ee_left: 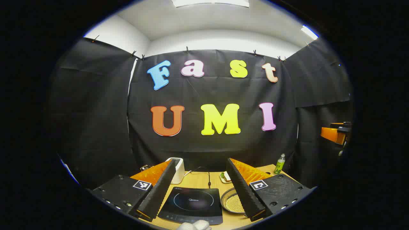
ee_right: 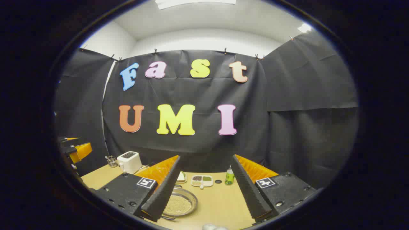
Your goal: First push the handle of the pot to place it horizontally, then grasp the pot with both hands and set it on the induction cooktop.
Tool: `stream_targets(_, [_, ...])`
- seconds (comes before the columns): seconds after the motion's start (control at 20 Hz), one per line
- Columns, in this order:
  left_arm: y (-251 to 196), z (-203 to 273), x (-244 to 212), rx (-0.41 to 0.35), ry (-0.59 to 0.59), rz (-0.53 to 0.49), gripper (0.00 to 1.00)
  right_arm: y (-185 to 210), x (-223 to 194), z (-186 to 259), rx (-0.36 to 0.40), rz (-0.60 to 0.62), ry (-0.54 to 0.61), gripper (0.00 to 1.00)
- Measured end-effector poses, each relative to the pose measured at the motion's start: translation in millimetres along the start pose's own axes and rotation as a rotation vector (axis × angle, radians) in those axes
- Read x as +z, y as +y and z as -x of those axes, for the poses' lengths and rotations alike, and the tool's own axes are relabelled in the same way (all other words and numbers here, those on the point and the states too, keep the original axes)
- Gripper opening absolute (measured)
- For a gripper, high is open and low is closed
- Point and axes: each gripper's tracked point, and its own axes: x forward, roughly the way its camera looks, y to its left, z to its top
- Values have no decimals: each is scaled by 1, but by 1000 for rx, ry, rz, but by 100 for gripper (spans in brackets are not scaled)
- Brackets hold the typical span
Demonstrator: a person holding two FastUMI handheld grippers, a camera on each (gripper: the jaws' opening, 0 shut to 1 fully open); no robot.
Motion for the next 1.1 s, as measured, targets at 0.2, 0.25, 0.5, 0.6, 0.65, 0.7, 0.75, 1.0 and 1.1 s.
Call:
stream_targets(0.2, [2, 3, -4, 7, -3, -10, 96, 3, 3, -1, 10, 7, 0, 96])
stream_targets(0.25, [2, 5, -5, 9, -3, -8, 95, 3, 2, -1, 13, 10, 3, 99])
stream_targets(0.5, [9, 8, -8, 26, 0, -13, 95, 9, 3, -2, 24, 14, 8, 96])
stream_targets(0.6, [11, 10, -9, 28, 2, -17, 95, 11, 2, -4, 28, 15, 9, 96])
stream_targets(0.65, [12, 11, -11, 32, 5, -19, 95, 14, 1, -4, 33, 12, 14, 96])
stream_targets(0.7, [13, 12, -11, 33, 6, -19, 95, 17, 1, -5, 43, 9, 15, 96])
stream_targets(0.75, [14, 12, -12, 33, 7, -16, 95, 21, 0, -6, 50, 7, 20, 96])
stream_targets(1.0, [20, 12, -20, 37, 19, -15, 95, 46, 1, -8, 132, -8, 43, 77])
stream_targets(1.1, [21, 13, -23, 40, 23, -5, 95, 67, -7, -10, 214, -9, 89, 57])
